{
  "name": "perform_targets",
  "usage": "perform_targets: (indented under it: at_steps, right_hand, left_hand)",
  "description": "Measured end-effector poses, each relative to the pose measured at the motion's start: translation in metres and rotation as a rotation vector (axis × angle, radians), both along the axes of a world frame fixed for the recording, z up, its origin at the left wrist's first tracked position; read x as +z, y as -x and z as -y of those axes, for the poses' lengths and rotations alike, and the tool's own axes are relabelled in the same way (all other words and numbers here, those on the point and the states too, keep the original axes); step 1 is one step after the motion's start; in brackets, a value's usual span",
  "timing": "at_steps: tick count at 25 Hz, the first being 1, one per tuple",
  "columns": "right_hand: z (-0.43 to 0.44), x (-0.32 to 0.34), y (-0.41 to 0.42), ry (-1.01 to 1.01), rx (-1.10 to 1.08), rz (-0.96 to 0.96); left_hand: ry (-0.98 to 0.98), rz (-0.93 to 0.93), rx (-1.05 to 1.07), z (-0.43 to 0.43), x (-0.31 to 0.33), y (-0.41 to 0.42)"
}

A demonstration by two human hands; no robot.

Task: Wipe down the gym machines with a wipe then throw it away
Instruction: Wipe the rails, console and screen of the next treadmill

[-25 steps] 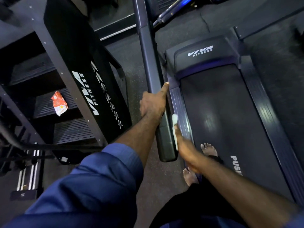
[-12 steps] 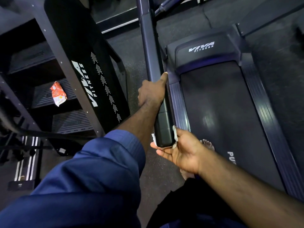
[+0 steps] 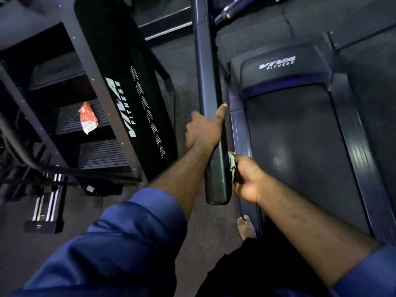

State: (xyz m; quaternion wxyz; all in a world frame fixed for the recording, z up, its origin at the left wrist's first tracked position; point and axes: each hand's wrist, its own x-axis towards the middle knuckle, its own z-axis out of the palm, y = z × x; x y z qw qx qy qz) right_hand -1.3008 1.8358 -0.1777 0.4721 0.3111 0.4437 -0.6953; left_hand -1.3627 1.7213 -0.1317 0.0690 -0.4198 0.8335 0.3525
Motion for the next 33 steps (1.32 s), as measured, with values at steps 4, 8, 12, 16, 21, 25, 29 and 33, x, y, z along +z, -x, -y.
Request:
perform_targets:
  at_steps: [4,8,12,16,21,25,29,33]
  right_hand:
    - [-0.002,-0.002,0.018,0.026,0.075,-0.082]
    - [0.03,-0.011,0.107,-0.007,0.041,-0.166]
    - [0.034,-0.018,0.12,-0.012,0.054,-0.14]
    - [0.039,-0.02,0.182,0.039,0.079,-0.229]
    - [0.06,-0.025,0.228,0.026,0.104,-0.192]
    - [0.072,-0.015,0.27,0.004,0.094,-0.2]
    - [0.105,-0.022,0.334,0.015,0.028,-0.252]
    - [0.078,-0.028,0.29,-0.038,0.12,-0.308]
  left_hand:
    - [-0.095,0.016,-0.038,0.009,0.009,0.014]
    - [-0.129,-0.011,-0.052,0.027,0.01,0.074]
    - [-0.117,0.004,-0.053,0.037,0.011,0.132]
    - [0.009,-0.01,-0.029,0.034,-0.001,0.14]
    - [0.033,0.046,-0.005,0.031,0.006,0.144]
    - [0.05,0.089,-0.003,0.03,0.005,0.144]
    - [0.045,0.087,0.006,0.03,0.004,0.146]
    - [0.039,0.072,-0.008,0.03,0.006,0.145]
